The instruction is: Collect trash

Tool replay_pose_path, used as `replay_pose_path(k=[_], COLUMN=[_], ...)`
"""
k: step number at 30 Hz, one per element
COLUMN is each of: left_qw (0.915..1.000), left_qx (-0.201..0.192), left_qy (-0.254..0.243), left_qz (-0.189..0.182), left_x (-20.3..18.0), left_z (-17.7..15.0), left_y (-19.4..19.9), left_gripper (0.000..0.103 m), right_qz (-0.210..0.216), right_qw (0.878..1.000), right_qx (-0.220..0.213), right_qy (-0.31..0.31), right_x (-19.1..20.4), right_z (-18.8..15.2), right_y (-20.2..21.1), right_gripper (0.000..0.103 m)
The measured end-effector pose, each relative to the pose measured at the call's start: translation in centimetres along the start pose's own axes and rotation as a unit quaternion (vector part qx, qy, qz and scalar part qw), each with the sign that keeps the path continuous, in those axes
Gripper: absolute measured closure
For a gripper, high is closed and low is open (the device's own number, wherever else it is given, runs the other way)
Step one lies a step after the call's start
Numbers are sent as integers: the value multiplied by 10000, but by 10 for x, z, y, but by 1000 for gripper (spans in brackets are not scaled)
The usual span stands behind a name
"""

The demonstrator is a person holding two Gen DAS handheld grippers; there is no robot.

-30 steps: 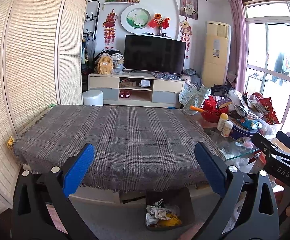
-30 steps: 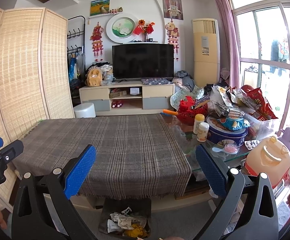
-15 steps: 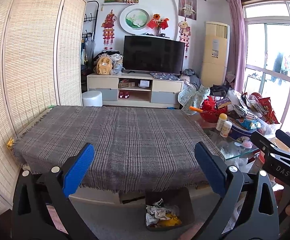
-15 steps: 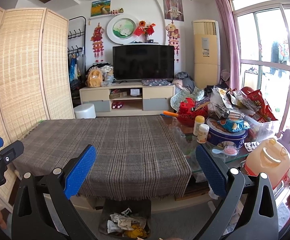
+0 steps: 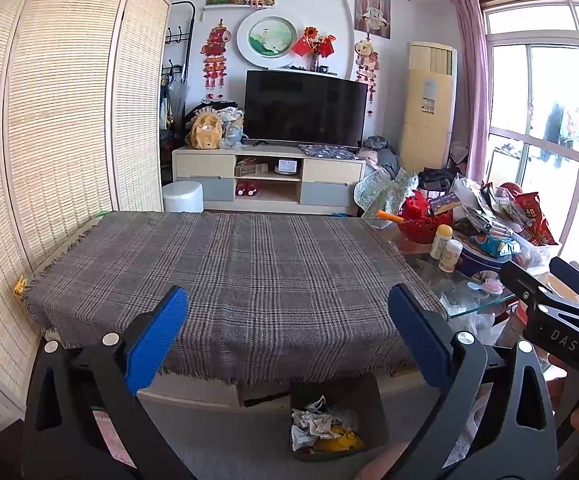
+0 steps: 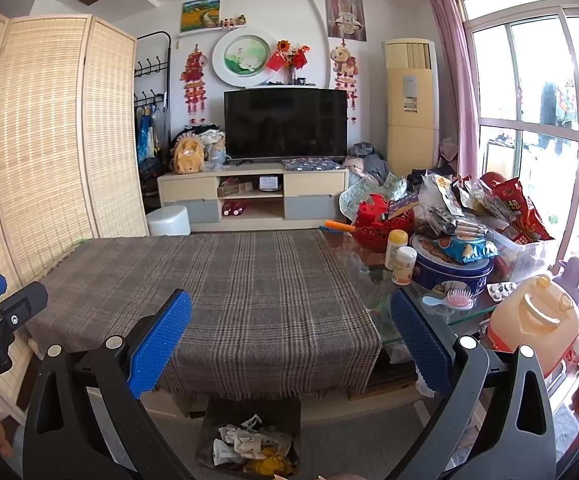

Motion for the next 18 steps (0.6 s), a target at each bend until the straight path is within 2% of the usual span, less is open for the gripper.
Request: replay_pose_path(k=[18], left_qw=[9999], left_qx=[110], left_qy=[24], left_qz=[0], left_x=[3], left_z=[-1], left_y=[-16], left_gripper=[8], right_qz=[-43], right_qw=[9999], right_qx=[160], right_qy=[-21], right_x=[-2], right_z=[-4], right_y=[-17], right_gripper=[3])
Point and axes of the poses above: each gripper's, at about its wrist camera, not at the fingertips, and y roughly against the way its jaws point, x to its left, z to its top, the point moved 3 cm from there along -y, roughly the way its jaws point, and after that the axes turned 5 degrees about -y, right-handed, at the moved point
